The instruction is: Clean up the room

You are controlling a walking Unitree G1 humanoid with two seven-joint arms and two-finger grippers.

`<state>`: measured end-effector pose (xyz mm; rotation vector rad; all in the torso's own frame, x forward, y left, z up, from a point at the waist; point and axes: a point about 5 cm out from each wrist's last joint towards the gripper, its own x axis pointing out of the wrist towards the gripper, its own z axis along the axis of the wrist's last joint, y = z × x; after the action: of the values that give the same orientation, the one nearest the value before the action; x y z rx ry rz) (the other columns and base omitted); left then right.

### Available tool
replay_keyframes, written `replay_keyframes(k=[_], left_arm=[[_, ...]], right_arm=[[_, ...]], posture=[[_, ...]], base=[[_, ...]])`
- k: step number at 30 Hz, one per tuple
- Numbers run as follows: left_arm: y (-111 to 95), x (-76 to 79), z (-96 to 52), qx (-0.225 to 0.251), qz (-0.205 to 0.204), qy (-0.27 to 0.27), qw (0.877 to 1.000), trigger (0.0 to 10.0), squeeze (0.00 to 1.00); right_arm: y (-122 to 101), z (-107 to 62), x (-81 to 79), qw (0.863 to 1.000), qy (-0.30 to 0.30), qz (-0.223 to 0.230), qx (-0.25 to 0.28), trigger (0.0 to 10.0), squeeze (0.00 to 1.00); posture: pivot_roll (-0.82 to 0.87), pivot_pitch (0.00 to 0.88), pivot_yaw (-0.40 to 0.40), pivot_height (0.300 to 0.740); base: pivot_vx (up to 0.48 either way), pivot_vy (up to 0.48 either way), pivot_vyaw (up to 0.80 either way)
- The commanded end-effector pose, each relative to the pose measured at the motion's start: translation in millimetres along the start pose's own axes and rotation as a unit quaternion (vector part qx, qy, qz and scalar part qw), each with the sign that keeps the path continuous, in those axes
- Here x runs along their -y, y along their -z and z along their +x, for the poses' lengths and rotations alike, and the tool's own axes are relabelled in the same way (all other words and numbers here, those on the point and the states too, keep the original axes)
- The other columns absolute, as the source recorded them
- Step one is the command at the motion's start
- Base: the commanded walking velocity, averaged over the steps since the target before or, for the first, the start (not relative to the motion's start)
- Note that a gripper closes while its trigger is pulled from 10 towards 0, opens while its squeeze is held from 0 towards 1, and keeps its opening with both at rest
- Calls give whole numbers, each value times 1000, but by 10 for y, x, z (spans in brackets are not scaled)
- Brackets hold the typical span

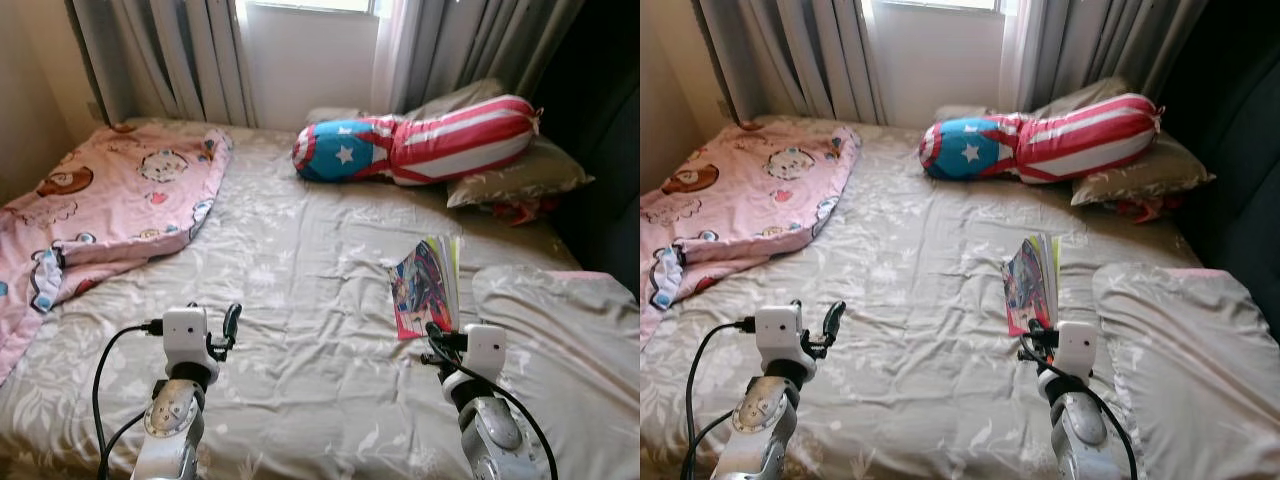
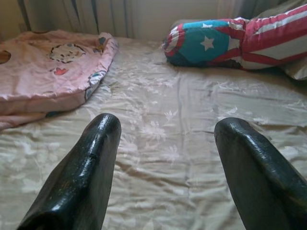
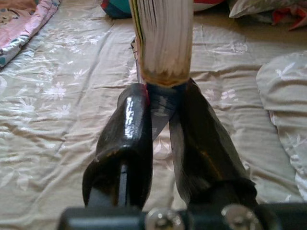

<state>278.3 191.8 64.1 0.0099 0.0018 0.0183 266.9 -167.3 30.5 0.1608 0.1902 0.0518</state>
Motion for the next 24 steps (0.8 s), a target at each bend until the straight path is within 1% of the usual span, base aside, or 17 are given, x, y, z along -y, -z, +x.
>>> replay_keyframes(k=[1, 14, 24], left_arm=[[-17, 15, 0, 5, -1, 3, 1000, 10000, 0], [-27, 16, -4, 5, 0, 4, 1000, 10000, 0], [-26, 28, -8, 3, -4, 5, 1000, 10000, 0]], right_arm=[[-119, 15, 25, 1000, 5, 0, 31, 10000, 0], [-110, 11, 25, 1000, 3, 1, 29, 10000, 0], [-75, 15, -34, 1000, -17, 10, 22, 10000, 0]], posture=[[-7, 0, -82, 640], [-6, 0, -82, 640], [-4, 0, -83, 640]], base=[[0, 0, 0], [0, 0, 0], [0, 0, 0]])
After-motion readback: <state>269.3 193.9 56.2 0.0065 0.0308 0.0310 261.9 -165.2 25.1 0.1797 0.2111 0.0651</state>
